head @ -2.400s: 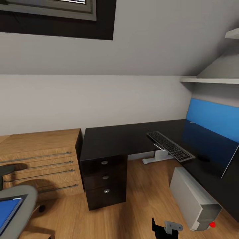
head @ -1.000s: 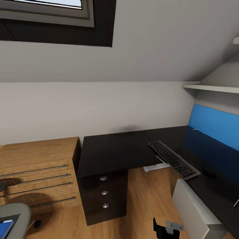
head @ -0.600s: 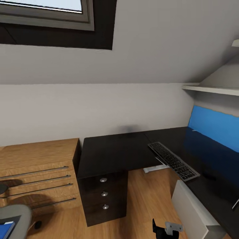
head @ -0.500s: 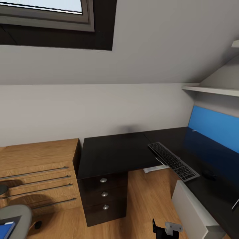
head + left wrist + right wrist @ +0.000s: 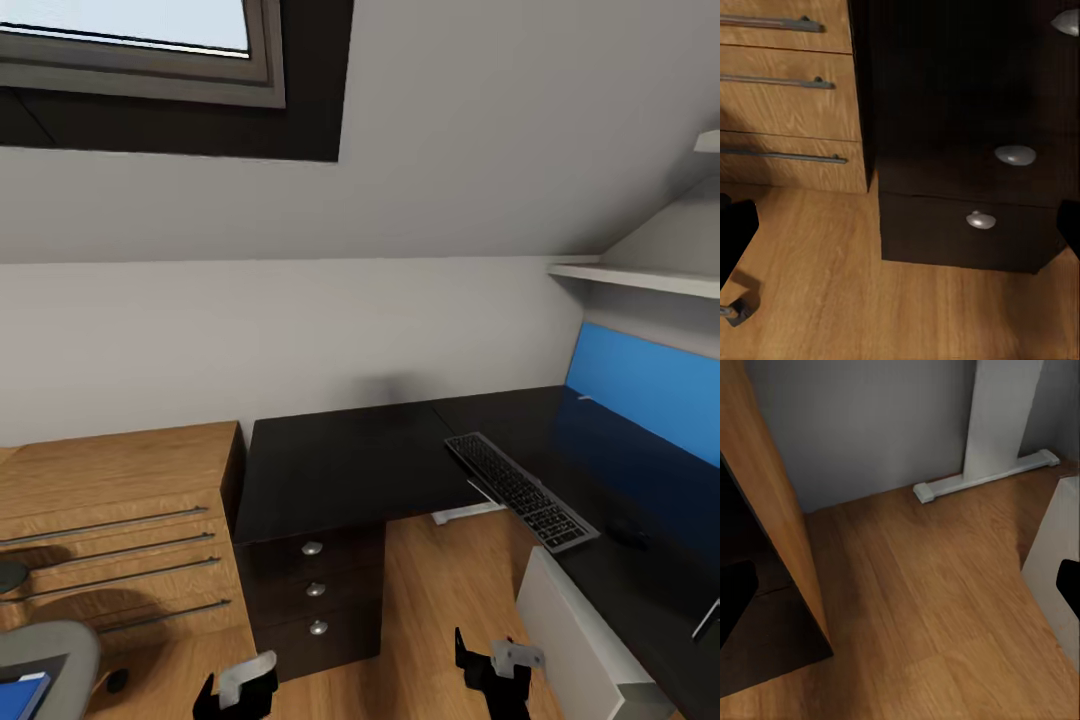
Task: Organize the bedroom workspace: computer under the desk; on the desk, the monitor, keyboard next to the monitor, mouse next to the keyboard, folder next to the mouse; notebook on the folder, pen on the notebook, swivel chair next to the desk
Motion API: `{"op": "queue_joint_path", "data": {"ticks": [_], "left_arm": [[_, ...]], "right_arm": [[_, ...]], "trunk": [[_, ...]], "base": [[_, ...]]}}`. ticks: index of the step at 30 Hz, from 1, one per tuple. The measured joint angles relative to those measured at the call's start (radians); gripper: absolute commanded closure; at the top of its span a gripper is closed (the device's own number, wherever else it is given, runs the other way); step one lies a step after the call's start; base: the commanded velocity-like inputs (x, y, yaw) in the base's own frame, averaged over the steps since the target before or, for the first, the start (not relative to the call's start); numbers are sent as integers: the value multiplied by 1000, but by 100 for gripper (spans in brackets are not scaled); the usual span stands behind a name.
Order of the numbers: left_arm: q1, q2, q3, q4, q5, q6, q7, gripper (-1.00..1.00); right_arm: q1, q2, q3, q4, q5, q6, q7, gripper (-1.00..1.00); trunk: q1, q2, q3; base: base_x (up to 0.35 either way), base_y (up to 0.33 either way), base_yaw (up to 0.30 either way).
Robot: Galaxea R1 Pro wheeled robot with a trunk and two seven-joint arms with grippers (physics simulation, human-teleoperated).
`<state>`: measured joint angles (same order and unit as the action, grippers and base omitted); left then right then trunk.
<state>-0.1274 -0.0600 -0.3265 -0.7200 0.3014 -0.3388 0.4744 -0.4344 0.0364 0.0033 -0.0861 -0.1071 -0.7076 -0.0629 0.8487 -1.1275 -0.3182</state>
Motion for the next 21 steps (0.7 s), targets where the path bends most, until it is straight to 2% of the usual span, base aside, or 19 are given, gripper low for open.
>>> {"op": "queue_joint_path", "data": {"ticks": [2,3,4,5,6,7,8,10,11,14,17,21], "left_arm": [[0,2,-47,-126,0,137,68,-100],[0,2,-56,-169,1,184,87,-100],[1,5,-80,-318,16,429,160,-100],[0,5,-82,-498,11,520,173,-100],[0,5,-79,-540,12,555,177,-100],[-1,5,-54,-653,12,659,187,-100],[0,5,-46,-677,15,673,188,-100],[0,5,-30,-697,21,689,189,-100],[0,7,-8,-714,34,704,189,-100],[0,19,5,-718,41,710,190,-100],[0,47,15,-720,45,713,190,-100],[0,54,13,-719,46,714,191,-100]], "right_arm": [[-1,0,0,-131,0,55,-14,-100],[0,0,-1,-174,0,84,-22,-100],[0,-2,-3,-283,-1,363,-92,-100],[0,-3,-4,-439,0,512,-115,-100],[-2,-3,-3,-616,3,579,-124,-100],[-2,-5,-7,-810,-2,845,-151,-100],[-2,-5,-8,-886,-2,914,-155,-100],[-2,-6,-12,-949,-5,999,-159,-100],[-2,-5,-28,-1026,-15,1100,-162,-100],[1,-4,-36,-1067,-24,1146,-164,-100],[13,-4,-40,-1083,-27,1167,-165,-100],[20,-4,-41,-1087,-27,1172,-165,-100]], "trunk": [[-8,14,6],[-12,21,9],[-15,28,12],[-19,35,16],[-23,42,19],[-27,49,22],[-31,56,25],[-38,70,31],[-42,77,35],[-54,98,44],[-58,105,47],[-58,105,47]], "base": [[0,0,0],[0,0,0],[0,0,0],[0,0,0],[0,0,0],[0,0,0],[0,0,0],[0,0,0],[0,0,0],[0,0,0],[0,0,0],[0,0,0]]}}
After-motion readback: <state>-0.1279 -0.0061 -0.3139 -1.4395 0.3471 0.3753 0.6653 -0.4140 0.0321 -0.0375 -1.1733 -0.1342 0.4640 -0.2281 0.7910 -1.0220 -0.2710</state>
